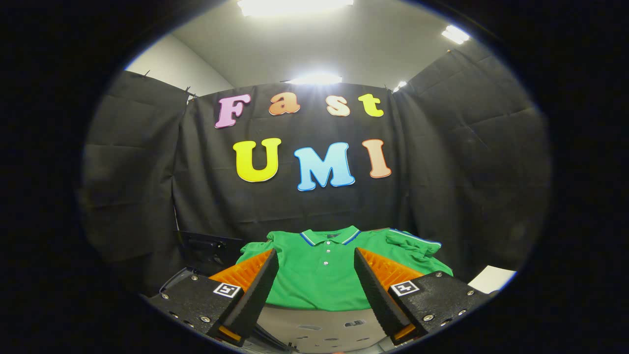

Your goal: Put the clothes into the washing machine and then close the washing machine lid.

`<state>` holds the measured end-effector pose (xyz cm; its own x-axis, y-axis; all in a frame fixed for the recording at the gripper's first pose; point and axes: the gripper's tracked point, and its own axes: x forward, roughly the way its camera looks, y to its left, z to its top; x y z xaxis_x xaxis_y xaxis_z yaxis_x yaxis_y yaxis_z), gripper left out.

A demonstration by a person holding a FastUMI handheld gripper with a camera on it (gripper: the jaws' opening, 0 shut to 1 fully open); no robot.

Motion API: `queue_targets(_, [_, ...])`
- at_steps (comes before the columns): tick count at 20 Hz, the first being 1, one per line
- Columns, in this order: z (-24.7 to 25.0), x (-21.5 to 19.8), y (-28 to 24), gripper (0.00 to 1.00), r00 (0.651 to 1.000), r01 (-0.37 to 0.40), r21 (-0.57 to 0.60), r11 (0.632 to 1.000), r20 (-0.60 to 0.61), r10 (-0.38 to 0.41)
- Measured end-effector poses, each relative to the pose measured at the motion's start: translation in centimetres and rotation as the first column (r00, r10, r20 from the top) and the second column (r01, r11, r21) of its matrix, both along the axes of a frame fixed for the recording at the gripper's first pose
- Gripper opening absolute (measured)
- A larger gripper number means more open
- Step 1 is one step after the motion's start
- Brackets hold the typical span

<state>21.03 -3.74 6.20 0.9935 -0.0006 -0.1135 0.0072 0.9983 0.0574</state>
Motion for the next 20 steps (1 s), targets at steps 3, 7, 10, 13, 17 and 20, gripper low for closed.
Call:
queue_targets(3, [-0.5, 2.3, -0.4, 0.95, 0.999, -0.011, -0.009, 1.0, -0.041, 0.01])
queue_targets(7, [-2.0, 4.7, -1.5, 0.95, 0.993, -0.007, -0.041, 0.999, -0.116, 0.002])
queue_targets(10, [-3.3, 6.2, -2.1, 0.95, 0.986, -0.002, -0.047, 0.999, -0.169, -0.006])
queue_targets(13, [-4.5, 7.9, -2.3, 0.95, 0.976, -0.005, -0.043, 0.999, -0.218, -0.005])
queue_targets(17, [-5.9, 10.0, -2.1, 0.95, 0.96, -0.027, -0.028, 0.999, -0.279, 0.018])
queue_targets(20, [-7.0, 11.5, -1.5, 0.95, 0.941, -0.043, 0.0, 0.999, -0.336, 0.041])
